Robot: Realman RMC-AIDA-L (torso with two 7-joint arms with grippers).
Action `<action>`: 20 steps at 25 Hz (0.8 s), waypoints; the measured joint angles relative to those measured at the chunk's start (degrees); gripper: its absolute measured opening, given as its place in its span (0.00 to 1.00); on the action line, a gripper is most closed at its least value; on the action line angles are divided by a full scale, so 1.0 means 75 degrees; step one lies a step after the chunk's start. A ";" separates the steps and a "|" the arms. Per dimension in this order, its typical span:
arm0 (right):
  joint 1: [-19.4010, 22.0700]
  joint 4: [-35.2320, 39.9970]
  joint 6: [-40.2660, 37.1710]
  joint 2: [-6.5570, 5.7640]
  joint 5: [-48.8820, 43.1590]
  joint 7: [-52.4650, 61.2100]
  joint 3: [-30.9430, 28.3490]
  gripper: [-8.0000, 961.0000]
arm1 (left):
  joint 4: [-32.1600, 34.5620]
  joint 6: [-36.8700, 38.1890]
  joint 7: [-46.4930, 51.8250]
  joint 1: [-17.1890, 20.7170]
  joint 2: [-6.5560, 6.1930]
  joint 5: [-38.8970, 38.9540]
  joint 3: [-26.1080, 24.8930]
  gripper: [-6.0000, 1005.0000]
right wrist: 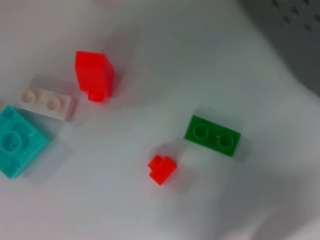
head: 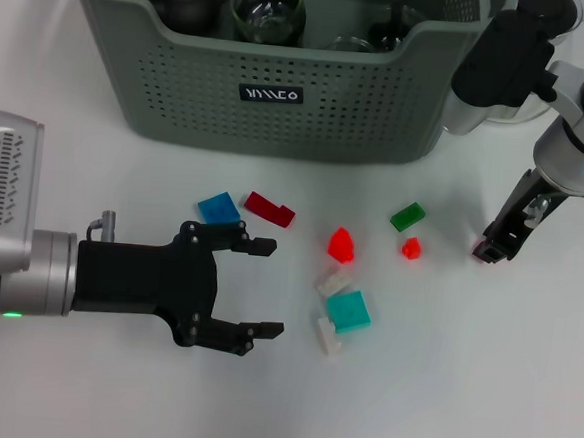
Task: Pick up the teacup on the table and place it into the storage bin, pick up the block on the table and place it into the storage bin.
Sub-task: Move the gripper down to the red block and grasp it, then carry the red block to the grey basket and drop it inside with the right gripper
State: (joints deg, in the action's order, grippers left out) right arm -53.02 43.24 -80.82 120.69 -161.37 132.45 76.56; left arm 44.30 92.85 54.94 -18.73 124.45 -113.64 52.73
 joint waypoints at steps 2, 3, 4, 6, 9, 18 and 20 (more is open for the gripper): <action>0.0001 0.0000 0.0001 0.0005 0.0000 0.0000 0.0000 0.29 | -0.0001 -0.0008 0.0001 0.0001 0.0000 0.0000 0.0000 0.86; 0.0002 0.0000 0.0001 0.0007 0.0001 0.0000 0.0000 0.29 | -0.0001 -0.0009 0.0001 0.0002 0.0000 0.0000 0.0000 0.86; 0.0003 0.0000 0.0003 0.0008 0.0001 0.0000 0.0000 0.29 | -0.0001 -0.0010 0.0001 0.0001 0.0000 0.0000 0.0000 0.86; 0.0010 0.0000 0.0006 0.0009 0.0000 -0.0001 0.0001 0.29 | -0.0001 -0.0013 0.0005 0.0002 0.0000 0.0000 0.0000 0.86; 0.0027 0.0000 0.0022 0.0010 0.0000 0.0000 0.0043 0.29 | -0.0002 -0.0015 0.0007 0.0002 0.0000 0.0000 0.0000 0.86; 0.0141 0.0547 -0.0310 -0.0038 0.0307 -0.0011 -0.0021 0.24 | -0.0002 -0.0011 0.0014 0.0010 0.0000 -0.0001 -0.0080 0.86; 0.0251 0.1273 -0.0889 -0.0063 0.0797 -0.0122 -0.0101 0.22 | -0.0001 0.0023 0.0014 0.0016 -0.0001 -0.0001 -0.0174 0.86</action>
State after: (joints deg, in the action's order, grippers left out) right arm -51.13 52.79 -87.48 120.21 -155.39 131.54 75.80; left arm 44.29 93.02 55.05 -18.61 124.45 -113.64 51.43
